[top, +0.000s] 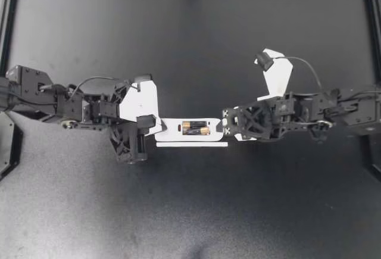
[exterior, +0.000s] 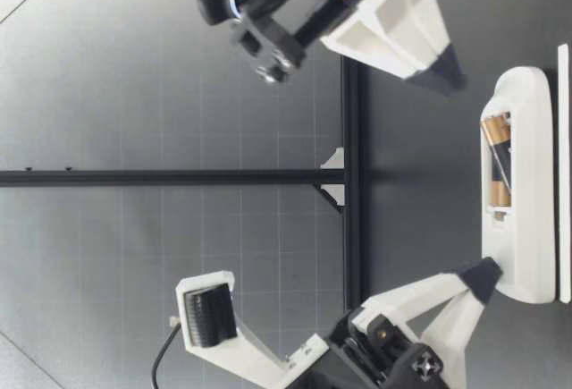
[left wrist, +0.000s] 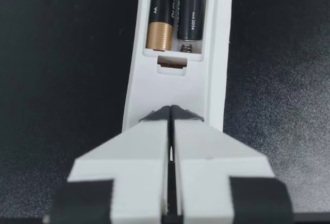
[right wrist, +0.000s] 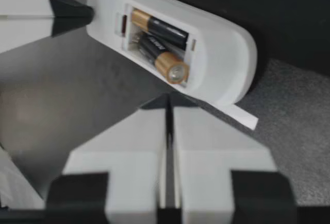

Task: Place the battery into the slot of the remote controller.

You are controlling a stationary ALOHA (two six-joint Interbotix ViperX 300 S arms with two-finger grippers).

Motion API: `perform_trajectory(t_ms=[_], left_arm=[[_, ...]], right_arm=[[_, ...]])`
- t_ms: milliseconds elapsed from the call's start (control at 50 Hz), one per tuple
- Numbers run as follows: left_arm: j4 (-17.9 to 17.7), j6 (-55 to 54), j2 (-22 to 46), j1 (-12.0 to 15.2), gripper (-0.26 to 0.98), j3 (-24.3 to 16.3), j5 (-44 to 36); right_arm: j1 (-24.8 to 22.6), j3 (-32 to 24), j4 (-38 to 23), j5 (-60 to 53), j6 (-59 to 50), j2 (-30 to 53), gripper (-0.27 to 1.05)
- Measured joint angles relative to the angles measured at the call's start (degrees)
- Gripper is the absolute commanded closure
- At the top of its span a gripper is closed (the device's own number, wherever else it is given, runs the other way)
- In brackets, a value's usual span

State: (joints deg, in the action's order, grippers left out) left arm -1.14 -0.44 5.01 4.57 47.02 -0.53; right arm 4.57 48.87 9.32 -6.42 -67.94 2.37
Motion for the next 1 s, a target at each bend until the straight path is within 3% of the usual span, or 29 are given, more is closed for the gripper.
perform_trajectory(t_ms=[1000], left_arm=[[0.00,0.00,0.00,-0.09,0.90,0.09,0.00]], right_arm=[[0.26,-3.52,-1.85,-1.85,0.35,5.80,0.91]])
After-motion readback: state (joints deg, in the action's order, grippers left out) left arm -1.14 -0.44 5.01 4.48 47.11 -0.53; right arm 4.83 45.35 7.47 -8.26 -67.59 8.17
